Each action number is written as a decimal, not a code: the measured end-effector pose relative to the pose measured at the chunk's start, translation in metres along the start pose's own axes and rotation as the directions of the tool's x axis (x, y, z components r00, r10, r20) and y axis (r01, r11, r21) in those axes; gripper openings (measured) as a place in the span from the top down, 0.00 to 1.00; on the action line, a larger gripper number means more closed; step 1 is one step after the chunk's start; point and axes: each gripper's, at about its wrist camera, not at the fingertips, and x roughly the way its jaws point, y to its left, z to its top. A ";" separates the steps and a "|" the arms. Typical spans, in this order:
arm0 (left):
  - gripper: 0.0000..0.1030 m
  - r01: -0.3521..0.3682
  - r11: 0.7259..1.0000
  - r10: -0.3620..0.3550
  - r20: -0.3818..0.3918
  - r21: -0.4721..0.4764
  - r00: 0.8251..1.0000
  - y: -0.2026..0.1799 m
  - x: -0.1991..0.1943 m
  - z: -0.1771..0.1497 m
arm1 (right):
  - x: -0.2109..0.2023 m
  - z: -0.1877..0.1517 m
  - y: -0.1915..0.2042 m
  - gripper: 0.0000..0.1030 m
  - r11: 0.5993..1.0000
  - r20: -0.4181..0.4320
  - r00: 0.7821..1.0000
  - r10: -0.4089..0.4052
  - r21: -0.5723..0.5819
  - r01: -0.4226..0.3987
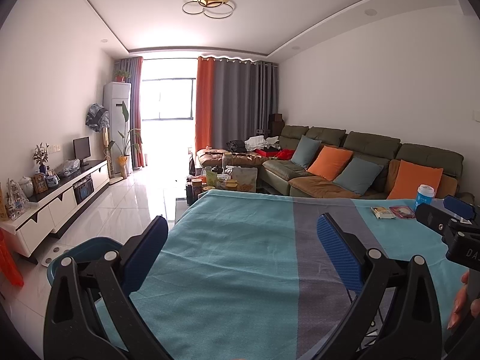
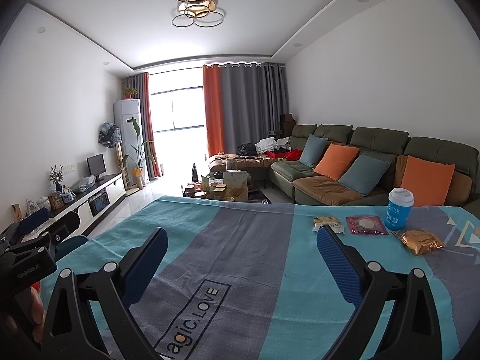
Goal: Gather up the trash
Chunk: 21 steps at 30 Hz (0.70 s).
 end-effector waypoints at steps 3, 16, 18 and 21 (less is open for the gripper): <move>0.05 -0.001 1.000 0.001 0.000 0.003 1.000 0.000 0.000 0.000 | 0.000 0.000 -0.001 0.07 1.000 0.000 1.000 0.000 0.003 0.000; 0.05 -0.003 1.000 0.003 0.003 0.005 1.000 0.000 -0.001 0.001 | 0.001 0.000 -0.002 0.07 1.000 0.001 1.000 -0.004 0.001 0.004; 0.05 -0.003 1.000 0.003 0.003 0.005 1.000 0.000 -0.001 0.001 | 0.001 0.000 -0.002 0.07 1.000 0.002 1.000 -0.004 0.001 0.004; 0.05 -0.003 1.000 0.003 0.001 0.004 1.000 0.001 -0.001 0.001 | 0.002 0.001 -0.003 0.07 1.000 0.002 1.000 -0.005 0.000 0.005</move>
